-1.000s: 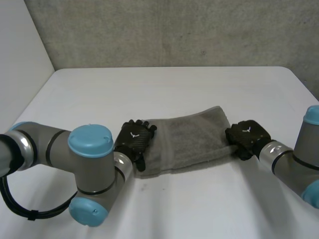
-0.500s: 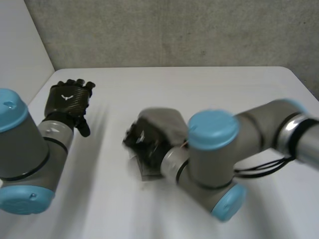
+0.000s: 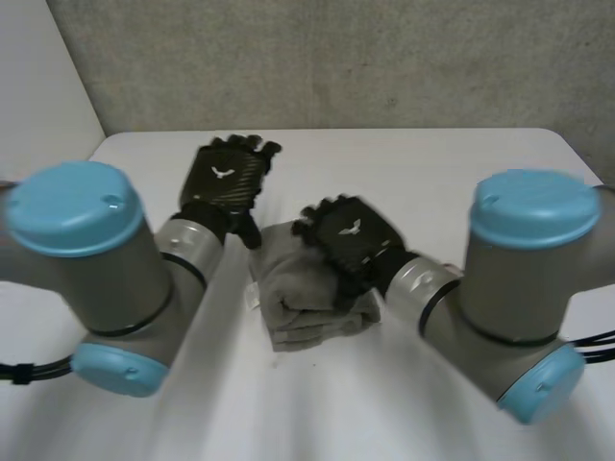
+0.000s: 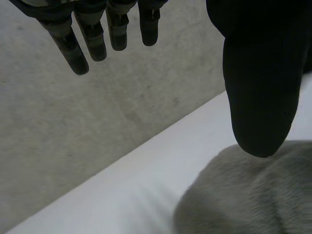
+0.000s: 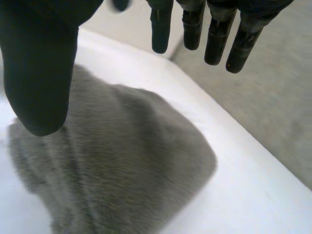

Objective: Fold the towel.

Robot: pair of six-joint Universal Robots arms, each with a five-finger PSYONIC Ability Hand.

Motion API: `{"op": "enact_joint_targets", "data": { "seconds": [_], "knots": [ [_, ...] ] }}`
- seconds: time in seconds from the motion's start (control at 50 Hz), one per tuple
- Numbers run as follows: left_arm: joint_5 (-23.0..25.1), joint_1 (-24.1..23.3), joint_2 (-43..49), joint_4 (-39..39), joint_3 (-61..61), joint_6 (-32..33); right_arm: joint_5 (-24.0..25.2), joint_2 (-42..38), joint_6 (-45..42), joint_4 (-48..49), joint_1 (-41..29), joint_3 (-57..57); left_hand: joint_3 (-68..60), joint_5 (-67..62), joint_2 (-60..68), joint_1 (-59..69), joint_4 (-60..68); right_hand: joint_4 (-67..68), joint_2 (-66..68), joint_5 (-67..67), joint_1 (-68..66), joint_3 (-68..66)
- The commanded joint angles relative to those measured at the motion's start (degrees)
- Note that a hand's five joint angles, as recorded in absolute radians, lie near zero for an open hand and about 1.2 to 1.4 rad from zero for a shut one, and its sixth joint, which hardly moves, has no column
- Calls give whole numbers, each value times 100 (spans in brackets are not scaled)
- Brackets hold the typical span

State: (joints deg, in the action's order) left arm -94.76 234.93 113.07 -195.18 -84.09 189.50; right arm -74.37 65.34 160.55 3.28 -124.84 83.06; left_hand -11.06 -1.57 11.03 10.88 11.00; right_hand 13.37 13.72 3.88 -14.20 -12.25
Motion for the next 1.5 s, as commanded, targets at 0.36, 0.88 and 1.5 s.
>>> {"op": "enact_joint_targets", "data": {
  "seconds": [0.36,0.88,1.5],
  "knots": [
    [-772,-299,1719,376,147,-765,854,-2270,944,-873,777,-1942,-168,-117,171,186,174,-337,-372,-388,420,225],
    [-711,431,-1366,877,138,-633,-1194,1068,1163,129,1059,-1028,-84,-33,87,102,90,-337,-372,-388,420,225],
    [-438,861,-2527,1720,6,-220,-1826,1666,723,-1146,1384,-1002,84,136,-81,-66,-79,-337,-372,-388,420,225]
  ]
}}
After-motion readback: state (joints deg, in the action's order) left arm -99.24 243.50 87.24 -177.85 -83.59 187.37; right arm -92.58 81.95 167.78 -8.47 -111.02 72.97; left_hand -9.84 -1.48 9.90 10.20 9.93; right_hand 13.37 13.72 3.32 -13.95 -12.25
